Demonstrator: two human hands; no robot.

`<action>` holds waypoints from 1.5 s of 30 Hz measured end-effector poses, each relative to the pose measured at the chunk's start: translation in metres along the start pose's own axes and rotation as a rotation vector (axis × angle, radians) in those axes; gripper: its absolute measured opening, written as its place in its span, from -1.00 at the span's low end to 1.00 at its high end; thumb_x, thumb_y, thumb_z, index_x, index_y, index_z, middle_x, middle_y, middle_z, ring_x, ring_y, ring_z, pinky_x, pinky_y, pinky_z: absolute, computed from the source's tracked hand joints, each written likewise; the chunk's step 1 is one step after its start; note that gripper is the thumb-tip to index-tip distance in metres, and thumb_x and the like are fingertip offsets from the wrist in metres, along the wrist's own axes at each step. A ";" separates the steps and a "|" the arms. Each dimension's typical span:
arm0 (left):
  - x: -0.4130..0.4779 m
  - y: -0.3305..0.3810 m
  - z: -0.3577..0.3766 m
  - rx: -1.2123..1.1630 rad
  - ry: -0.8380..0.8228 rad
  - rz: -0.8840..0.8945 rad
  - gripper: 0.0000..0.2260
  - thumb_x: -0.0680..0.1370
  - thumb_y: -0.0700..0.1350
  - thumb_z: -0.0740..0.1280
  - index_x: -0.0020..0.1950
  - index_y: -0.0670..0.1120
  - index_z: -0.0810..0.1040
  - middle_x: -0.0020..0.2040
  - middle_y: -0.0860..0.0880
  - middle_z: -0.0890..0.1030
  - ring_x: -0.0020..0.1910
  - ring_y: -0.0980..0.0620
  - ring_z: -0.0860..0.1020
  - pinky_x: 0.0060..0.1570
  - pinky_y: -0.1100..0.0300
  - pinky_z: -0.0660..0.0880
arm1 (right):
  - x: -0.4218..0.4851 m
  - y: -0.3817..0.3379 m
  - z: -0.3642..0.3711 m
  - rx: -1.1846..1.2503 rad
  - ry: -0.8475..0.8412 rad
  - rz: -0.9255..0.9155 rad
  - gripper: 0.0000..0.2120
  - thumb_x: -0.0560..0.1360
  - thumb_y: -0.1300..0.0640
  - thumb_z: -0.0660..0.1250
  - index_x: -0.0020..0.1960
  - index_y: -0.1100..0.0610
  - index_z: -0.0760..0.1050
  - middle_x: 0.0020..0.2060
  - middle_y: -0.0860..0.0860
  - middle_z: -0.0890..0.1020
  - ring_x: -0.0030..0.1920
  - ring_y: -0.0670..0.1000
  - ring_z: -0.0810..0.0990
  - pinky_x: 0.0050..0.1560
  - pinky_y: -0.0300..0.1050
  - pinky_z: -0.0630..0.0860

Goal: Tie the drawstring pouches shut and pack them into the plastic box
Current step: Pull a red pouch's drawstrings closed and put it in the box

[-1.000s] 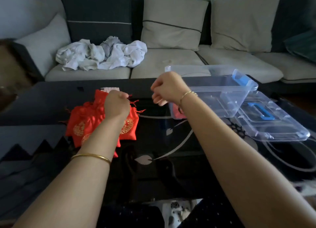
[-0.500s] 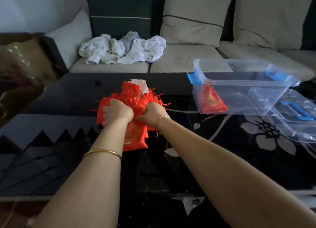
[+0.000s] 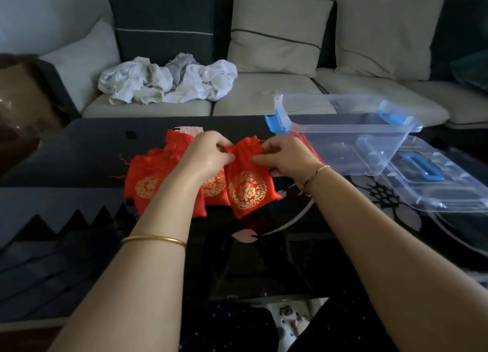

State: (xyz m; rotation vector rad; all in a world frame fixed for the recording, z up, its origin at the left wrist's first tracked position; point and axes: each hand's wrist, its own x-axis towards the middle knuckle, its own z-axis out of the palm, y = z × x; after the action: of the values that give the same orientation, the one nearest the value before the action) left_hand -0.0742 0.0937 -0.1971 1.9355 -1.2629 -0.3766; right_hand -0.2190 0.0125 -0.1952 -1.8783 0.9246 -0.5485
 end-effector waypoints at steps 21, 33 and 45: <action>0.008 0.029 0.038 0.010 0.043 0.139 -0.75 0.47 -0.25 0.36 0.14 -0.12 0.58 0.06 0.01 0.62 0.07 0.11 0.56 0.01 0.30 0.43 | -0.011 0.054 -0.058 0.108 0.152 0.064 -0.88 0.54 0.26 0.25 -0.12 0.10 0.51 -0.18 0.02 0.61 -0.28 -0.10 0.62 -0.27 -0.25 0.59; 0.007 0.016 0.019 0.012 0.085 0.041 -0.85 0.59 -0.26 0.21 0.05 -0.16 0.56 -0.20 -0.03 0.61 -0.36 0.14 0.57 -0.38 0.33 0.46 | -0.006 0.056 -0.062 -0.235 0.445 -0.045 -0.87 0.50 0.28 0.30 0.04 0.19 0.53 -0.31 0.04 0.63 -0.36 -0.04 0.63 -0.17 -0.09 0.63; 0.004 0.015 0.015 -0.557 -0.093 -0.404 -0.70 0.61 -0.03 0.23 -0.23 -0.14 0.58 -0.50 0.05 0.53 -0.57 0.20 0.44 -0.60 0.38 0.34 | -0.009 0.051 -0.066 0.593 0.236 0.305 -0.75 0.60 0.14 0.15 -0.22 0.15 0.43 -0.42 -0.01 0.42 -0.45 -0.09 0.36 -0.43 -0.25 0.37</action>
State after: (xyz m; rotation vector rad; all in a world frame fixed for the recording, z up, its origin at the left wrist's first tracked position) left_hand -0.0905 0.0802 -0.1953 1.6801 -0.7031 -0.9261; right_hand -0.2893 -0.0309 -0.2096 -1.1359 1.0379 -0.7668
